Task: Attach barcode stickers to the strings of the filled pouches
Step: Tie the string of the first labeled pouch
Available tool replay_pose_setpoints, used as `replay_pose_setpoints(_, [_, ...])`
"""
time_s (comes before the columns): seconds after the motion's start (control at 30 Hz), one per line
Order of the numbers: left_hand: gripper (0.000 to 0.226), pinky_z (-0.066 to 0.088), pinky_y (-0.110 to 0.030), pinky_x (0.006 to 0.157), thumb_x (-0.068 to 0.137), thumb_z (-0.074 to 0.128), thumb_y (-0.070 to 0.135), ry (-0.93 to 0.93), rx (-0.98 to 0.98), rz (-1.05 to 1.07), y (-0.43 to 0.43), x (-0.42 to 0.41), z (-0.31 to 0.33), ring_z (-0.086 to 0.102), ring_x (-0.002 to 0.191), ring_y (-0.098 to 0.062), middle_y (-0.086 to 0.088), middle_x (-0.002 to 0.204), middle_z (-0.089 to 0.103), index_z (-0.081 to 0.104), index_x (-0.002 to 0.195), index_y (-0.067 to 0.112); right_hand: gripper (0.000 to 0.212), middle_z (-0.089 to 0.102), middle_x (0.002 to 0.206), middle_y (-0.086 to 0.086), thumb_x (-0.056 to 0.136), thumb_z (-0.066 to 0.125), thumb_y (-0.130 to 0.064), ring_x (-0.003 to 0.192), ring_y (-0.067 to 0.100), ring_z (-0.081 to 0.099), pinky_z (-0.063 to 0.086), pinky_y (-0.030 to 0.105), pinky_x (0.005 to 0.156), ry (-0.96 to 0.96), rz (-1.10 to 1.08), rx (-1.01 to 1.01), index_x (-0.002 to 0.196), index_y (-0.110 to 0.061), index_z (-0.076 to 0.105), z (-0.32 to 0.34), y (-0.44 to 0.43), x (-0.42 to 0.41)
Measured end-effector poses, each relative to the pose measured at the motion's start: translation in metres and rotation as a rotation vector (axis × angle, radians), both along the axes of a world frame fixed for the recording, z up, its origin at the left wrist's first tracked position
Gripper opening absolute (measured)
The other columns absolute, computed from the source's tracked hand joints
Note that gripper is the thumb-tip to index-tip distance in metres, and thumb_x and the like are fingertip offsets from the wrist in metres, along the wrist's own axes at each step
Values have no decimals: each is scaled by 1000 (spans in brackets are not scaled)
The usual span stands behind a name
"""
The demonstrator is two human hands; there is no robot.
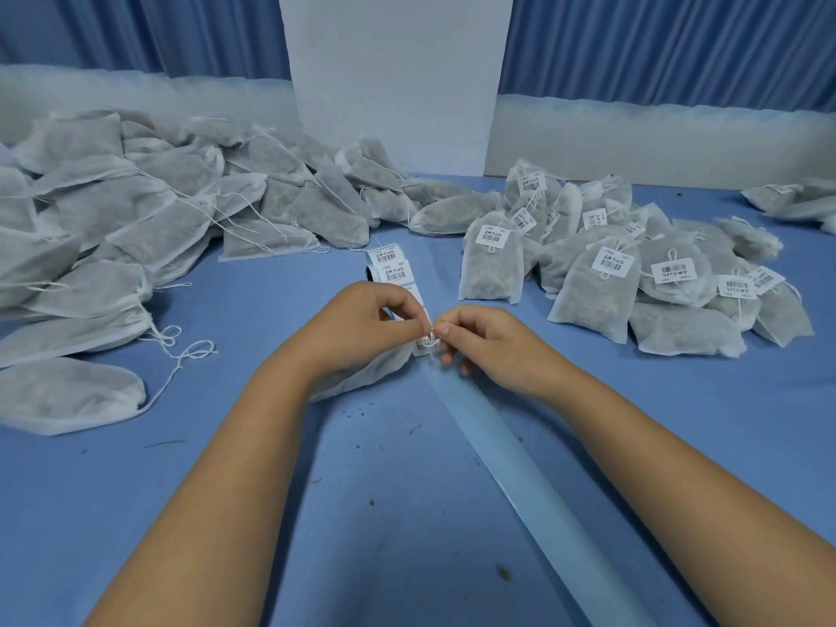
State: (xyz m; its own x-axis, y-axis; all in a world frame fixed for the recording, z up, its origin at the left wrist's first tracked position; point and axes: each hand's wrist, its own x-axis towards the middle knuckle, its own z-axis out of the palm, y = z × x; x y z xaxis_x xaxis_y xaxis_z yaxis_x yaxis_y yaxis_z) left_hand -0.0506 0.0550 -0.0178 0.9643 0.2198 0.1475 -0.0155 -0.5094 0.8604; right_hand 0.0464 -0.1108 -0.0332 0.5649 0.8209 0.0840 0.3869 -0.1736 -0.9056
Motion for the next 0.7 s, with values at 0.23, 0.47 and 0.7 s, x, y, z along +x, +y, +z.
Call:
replay_pose_setpoints(0.23, [16, 45, -45, 106, 87, 66, 27, 126, -80, -55, 1, -1, 0, 65, 107, -22, -5, 99, 74, 76, 86, 14, 11, 63, 75, -4, 97, 57, -9, 70, 7, 57, 45, 14, 60, -28, -31, 50, 91, -15, 63, 3, -2, 0])
replay_pose_setpoints(0.47, [20, 39, -45, 112, 82, 65, 32, 136, -190, -98, 3, 0, 0, 65, 112, -18, -3, 103, 76, 78, 86, 17, 22, 66, 77, -13, 88, 65, 2, 70, 5, 60, 47, 16, 64, -121, -77, 203, 86, -20, 65, 0, -2, -3])
replay_pose_setpoints(0.7, [22, 42, -37, 109, 78, 68, 34, 149, -206, -76, 4, 0, 3, 68, 106, -10, 3, 99, 77, 80, 89, 20, 27, 70, 73, -11, 84, 66, 6, 72, 10, 65, 53, 23, 71, -85, -112, 197, 80, -20, 70, 0, -2, -4])
